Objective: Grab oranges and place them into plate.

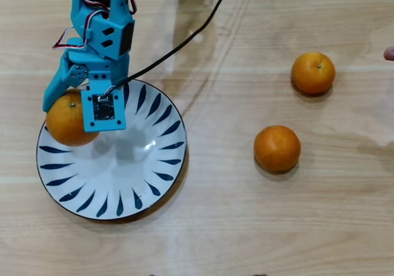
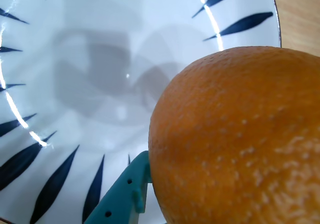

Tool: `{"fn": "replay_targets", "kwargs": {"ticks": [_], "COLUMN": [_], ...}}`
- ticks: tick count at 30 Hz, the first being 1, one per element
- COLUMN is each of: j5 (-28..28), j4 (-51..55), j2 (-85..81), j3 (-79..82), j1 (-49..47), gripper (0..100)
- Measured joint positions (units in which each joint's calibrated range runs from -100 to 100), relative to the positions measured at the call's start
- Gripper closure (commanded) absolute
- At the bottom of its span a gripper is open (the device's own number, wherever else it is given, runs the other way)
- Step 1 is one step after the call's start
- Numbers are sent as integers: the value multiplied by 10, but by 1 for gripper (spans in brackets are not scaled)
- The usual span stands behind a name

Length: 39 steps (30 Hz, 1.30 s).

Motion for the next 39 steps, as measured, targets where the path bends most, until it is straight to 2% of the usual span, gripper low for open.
{"fn": "replay_targets", "kwargs": {"ticks": [10, 12, 15, 22, 29, 39], "j5": [14, 16, 15, 11, -61, -187], "j4": [3, 3, 17, 108, 149, 144], "j2": [-31, -36, -40, -117, -150, -150], "j3": [-4, -4, -4, -4, -4, -4], "j1": [-4, -9, -20, -121, -239, -386], "gripper": [61, 66, 78, 90, 89, 74]}}
